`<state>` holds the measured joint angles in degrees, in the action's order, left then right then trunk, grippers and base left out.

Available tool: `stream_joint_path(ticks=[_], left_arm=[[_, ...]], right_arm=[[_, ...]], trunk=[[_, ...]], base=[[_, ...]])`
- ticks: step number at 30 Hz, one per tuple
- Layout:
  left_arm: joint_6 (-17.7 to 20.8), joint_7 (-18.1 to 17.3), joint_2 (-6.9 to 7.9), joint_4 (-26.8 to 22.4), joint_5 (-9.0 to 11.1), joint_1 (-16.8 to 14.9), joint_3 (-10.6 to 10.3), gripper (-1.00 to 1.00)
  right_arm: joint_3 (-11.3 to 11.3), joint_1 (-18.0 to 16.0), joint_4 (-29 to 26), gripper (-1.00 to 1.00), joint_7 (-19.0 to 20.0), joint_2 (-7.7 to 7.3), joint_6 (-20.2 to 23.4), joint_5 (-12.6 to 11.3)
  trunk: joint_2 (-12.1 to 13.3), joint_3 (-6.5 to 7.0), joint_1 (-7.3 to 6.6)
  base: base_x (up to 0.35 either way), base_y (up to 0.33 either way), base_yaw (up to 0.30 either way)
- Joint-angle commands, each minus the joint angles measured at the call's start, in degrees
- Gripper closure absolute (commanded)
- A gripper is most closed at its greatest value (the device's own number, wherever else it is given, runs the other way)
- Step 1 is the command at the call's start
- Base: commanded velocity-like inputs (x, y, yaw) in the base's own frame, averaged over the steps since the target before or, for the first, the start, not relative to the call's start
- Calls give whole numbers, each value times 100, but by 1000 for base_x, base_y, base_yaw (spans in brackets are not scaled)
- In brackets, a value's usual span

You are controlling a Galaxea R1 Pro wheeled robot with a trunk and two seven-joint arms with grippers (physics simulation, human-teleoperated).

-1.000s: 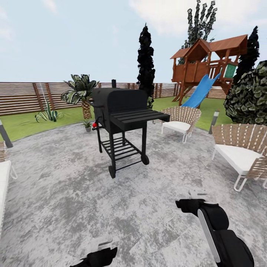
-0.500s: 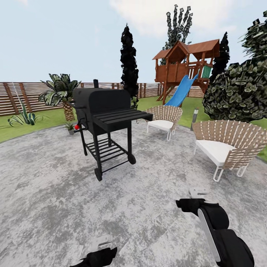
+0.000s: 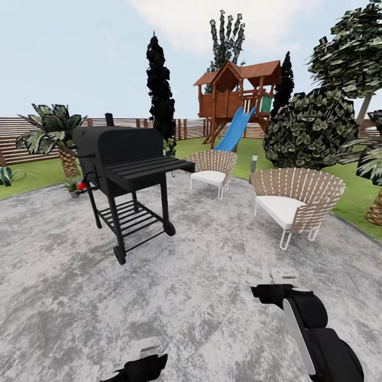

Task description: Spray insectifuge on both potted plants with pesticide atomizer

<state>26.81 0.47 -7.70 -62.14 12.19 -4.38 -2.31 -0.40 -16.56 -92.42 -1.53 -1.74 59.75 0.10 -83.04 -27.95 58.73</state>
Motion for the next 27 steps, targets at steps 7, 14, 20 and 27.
stream_joint_path(ticks=[7, 14, 20, 27], left_arm=[[26, -2, 3, -9, 30, -3, 4, -100], [26, 5, -3, -9, 21, -3, 3, -100], [26, 8, -4, 8, 14, -2, 0, -100], [26, 14, -4, 23, 14, -2, -1, -100]], right_arm=[[4, -5, -4, -100, -14, -1, 25, -2], [5, -2, -4, -100, -14, -1, 25, -2], [11, -1, -4, -100, -14, -1, 25, -2], [17, 3, -4, -100, -14, -1, 25, -5]], trunk=[[-4, -6, 0], [-4, -6, 0], [-4, -6, 0], [-4, -6, 0]], base=[[0, 0, -276], [0, 0, -276], [-58, -29, -276], [-200, -123, -276]])
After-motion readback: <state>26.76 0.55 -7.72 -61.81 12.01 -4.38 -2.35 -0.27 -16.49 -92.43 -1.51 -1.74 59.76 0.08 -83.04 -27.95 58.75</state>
